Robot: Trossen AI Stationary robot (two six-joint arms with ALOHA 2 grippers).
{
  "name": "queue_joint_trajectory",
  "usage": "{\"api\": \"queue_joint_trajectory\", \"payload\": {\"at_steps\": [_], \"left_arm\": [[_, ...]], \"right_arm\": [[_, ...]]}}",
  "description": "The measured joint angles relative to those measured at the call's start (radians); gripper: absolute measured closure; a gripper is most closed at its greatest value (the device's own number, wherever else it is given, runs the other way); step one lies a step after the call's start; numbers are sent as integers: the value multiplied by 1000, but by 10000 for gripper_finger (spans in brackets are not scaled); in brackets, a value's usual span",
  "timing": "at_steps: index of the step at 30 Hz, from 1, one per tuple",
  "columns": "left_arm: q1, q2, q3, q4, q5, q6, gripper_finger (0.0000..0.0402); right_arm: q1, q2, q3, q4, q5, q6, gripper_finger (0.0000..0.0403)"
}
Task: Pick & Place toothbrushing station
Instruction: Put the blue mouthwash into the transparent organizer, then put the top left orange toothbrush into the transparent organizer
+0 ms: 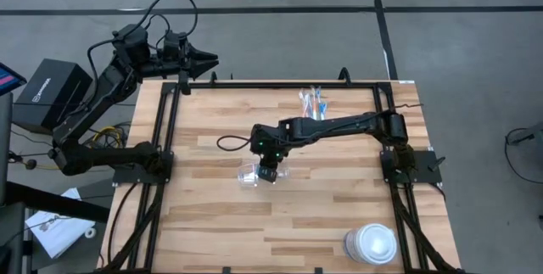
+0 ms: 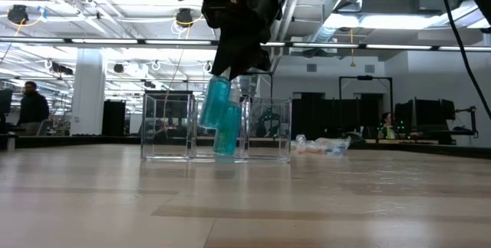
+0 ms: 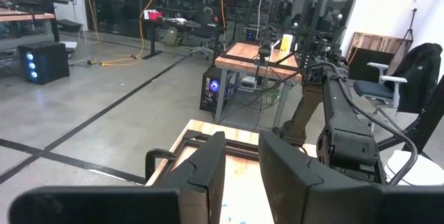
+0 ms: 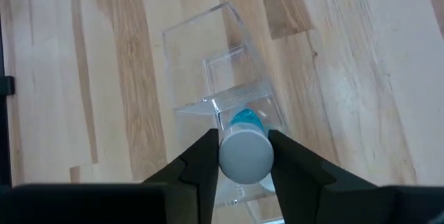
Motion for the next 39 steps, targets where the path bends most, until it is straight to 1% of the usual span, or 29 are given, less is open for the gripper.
{"api": "queue_joint_trajectory", "payload": {"at_steps": [5, 8, 21, 26, 34, 39], "left_arm": [[0, 0, 0, 2, 0, 0, 320], [0, 0, 0, 3, 0, 0, 320], [0, 0, 0, 5, 0, 0, 320], [0, 0, 0, 5, 0, 0, 320], [0, 0, 0, 4, 0, 0, 320], [0, 0, 0, 6, 0, 6, 320]], "right_arm": [[-2, 0, 0, 0, -27, -11, 301], [-1, 0, 0, 0, -45, -15, 300], [-1, 0, 0, 1, -48, -26, 256], [-1, 0, 0, 28, -47, -25, 242], [-9, -1, 45, 26, -46, -38, 250], [-30, -1, 110, 27, -46, -47, 252]]}}
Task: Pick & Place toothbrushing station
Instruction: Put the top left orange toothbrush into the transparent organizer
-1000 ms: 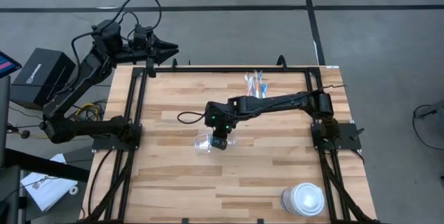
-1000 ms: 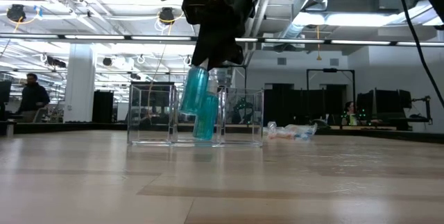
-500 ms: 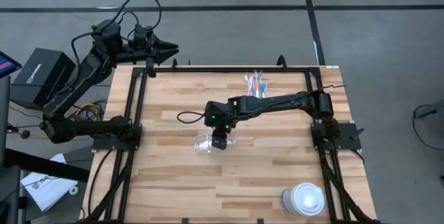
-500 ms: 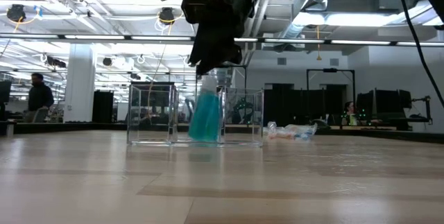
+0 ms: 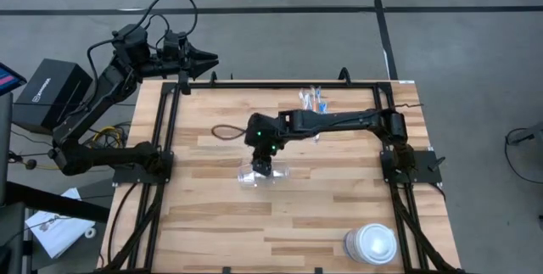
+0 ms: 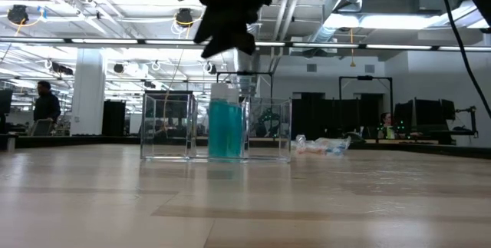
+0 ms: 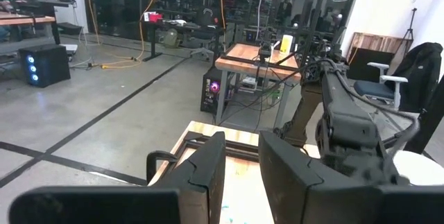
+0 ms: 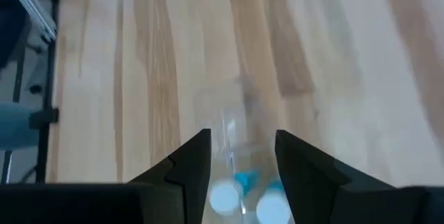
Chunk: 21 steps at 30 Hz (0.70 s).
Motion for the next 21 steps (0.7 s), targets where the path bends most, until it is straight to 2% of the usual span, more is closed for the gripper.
{"api": "queue_joint_trajectory", "payload": {"at_steps": [12, 16, 19, 21], "left_arm": [[0, 1, 0, -1, 18, 0, 320], [1, 42, 3, -92, 16, 5, 320], [0, 111, 0, -246, 0, 87, 320], [-18, 159, -10, -286, -20, 126, 320]], "right_arm": [[-70, 0, 211, -82, 46, -71, 254], [-123, 0, 343, -162, 161, -85, 252], [-188, -3, 421, -257, 233, -69, 249], [-233, -2, 449, -327, 280, -28, 247]]}}
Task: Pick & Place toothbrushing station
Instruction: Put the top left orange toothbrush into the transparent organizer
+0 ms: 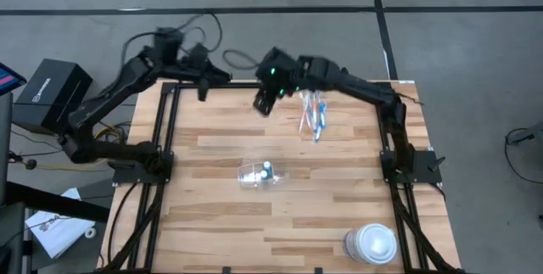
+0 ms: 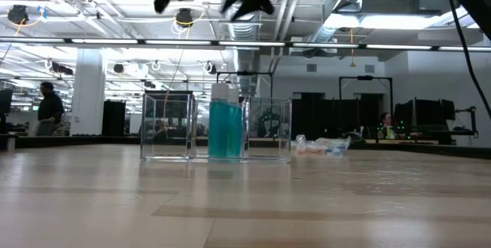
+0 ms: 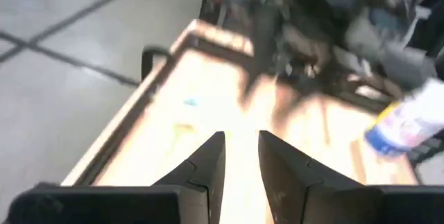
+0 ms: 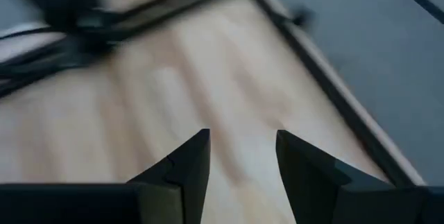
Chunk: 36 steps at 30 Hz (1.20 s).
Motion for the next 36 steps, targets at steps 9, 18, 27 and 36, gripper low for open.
{"api": "queue_joint_trajectory", "payload": {"at_steps": [9, 18, 27, 36], "left_arm": [[-34, 224, -41, 84, -8, 2, 320], [-70, 416, -40, 205, 0, -111, 320], [-72, 476, -40, 264, -97, -172, 320], [-56, 475, -40, 274, -139, -182, 320]], "right_arm": [[-132, -8, 29, -331, 120, 160, 252], [-266, 1, -61, -381, 38, 144, 246], [-363, -3, -245, -195, -114, 132, 253], [-386, -2, -473, -125, -158, 111, 251]]}}
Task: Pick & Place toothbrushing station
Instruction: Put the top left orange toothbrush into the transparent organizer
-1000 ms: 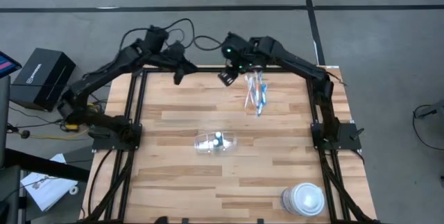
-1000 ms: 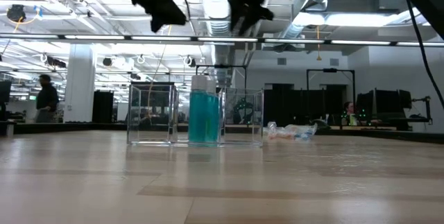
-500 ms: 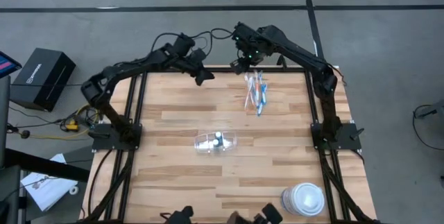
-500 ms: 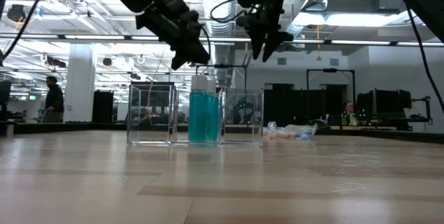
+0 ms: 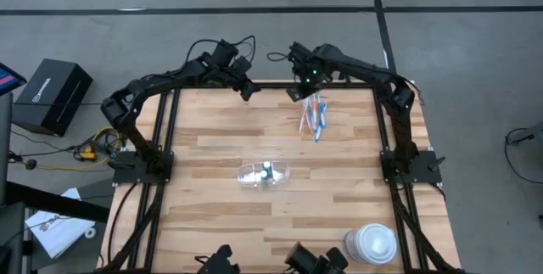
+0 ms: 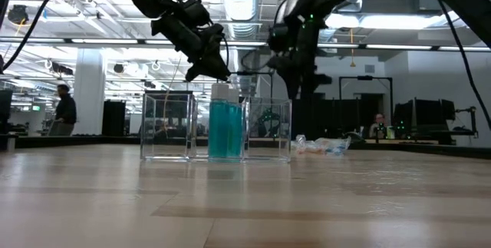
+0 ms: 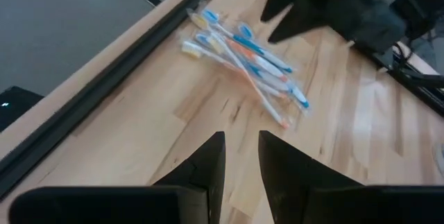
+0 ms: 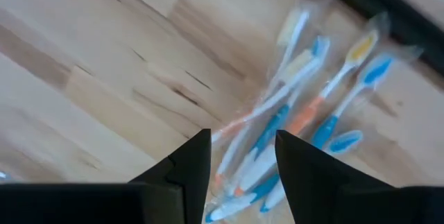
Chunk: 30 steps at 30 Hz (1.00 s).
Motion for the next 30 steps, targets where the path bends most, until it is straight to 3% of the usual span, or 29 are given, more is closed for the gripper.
{"api": "queue_joint_trajectory", "payload": {"at_steps": [9, 24, 30], "left_arm": [[5, 0, 0, 4, 1, 2, 320], [7, 0, 0, 11, 36, 71, 320], [7, 0, 0, 11, 41, 75, 320]], "right_arm": [[-8, 0, -110, 128, -51, 128, 255], [-67, 3, -125, 84, -55, 296, 272], [-85, 5, -182, 116, -115, 317, 264]]}}
